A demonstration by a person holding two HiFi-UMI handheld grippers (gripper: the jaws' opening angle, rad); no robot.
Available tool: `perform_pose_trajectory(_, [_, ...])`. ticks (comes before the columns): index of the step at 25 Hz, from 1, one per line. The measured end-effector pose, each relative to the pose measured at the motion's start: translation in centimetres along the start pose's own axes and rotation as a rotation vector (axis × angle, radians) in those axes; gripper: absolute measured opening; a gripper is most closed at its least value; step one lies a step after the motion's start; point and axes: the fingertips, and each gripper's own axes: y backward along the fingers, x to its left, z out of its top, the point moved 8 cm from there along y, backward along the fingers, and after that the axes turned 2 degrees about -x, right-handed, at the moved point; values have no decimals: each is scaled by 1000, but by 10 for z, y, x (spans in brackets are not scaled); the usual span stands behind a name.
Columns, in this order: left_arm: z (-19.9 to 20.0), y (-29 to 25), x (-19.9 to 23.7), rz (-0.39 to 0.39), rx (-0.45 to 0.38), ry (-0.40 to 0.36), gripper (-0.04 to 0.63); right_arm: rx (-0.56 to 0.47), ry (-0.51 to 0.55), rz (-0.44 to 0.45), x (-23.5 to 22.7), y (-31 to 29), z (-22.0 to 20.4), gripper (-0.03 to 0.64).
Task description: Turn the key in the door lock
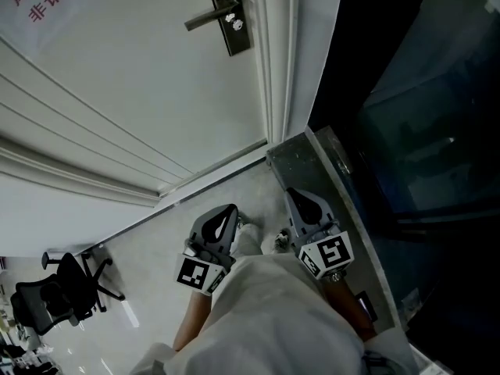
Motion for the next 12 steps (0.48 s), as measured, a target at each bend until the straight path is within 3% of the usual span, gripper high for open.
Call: perform_pose_trajectory(12, [10, 33, 36, 47, -33, 15, 3, 54, 0, 29, 38, -40, -2, 3])
